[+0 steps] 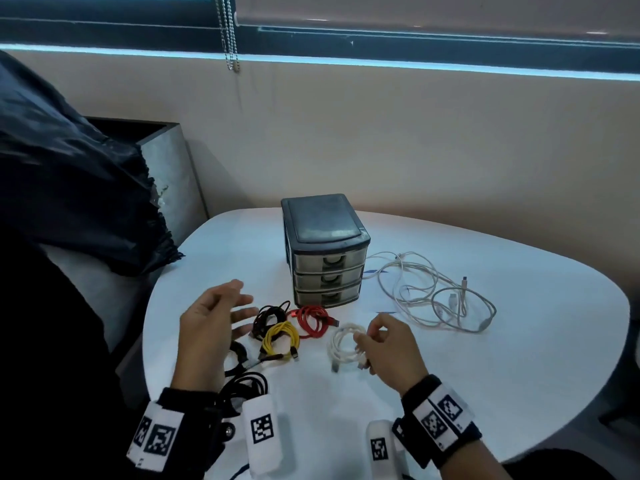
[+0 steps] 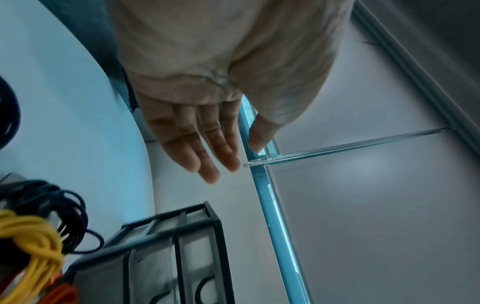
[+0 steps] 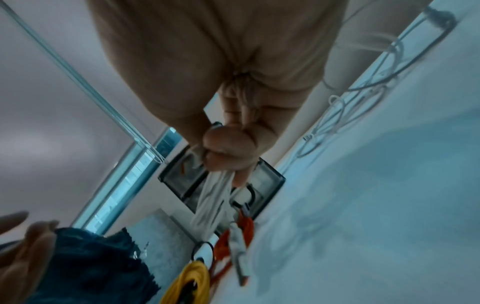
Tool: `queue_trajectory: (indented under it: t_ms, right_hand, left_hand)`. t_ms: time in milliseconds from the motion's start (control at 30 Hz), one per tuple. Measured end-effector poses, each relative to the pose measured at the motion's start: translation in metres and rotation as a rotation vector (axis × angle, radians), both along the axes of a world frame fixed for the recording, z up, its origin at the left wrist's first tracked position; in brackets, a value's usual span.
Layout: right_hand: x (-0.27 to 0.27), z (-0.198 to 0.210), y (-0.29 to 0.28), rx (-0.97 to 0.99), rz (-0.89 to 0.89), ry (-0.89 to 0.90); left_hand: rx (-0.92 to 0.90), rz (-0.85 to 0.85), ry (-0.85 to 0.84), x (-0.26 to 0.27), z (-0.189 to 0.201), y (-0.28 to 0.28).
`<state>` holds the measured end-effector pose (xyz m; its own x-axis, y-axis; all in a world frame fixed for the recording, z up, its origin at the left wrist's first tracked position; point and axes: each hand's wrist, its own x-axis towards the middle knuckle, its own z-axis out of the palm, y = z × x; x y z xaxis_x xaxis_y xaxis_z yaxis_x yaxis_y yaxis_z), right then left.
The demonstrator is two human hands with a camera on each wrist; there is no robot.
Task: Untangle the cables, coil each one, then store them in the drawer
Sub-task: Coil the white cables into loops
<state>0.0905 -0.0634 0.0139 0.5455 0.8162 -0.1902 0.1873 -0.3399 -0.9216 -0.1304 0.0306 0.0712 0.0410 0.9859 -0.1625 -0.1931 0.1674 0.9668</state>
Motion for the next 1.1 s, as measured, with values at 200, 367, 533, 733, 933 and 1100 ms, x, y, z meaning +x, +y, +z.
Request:
queue_trajectory:
  t_ms: [200,367,533,733,933,1100]
  right_hand:
    - [-0.028,-0.024,0.007,-0.066,0.124,0.019]
    - [-0.004,-0.026,0.001,-0.091,0.069,-0.244]
    - [0.066,-0.004,0.001,-0.015,-0.216,-0.28]
    - [0.142,0.016,0.0,-0.073,-0.666,-0.251]
    - [0.166,0.029,0.005,-0.14,-0.294,-0.272]
    - [0.16,0.109,0.002,0.103,-0.213,-0.301]
  left_hand:
    - [0.03,0.065,-0.026,-0.006,0.003,0.009]
    - [0.056,0.025,-0.019,0.003,0.003,0.008]
    - [0.046,-0.054,-0.021,0.029,0.005,0.007]
    - [0.075,-0.193,-0.007,0.067,0.01,-0.004]
    - [0.084,-0.339,0.027,0.106,0.011,-0.014]
    - [0.141,-0.504,0.064,0.155,0.029,-0.02]
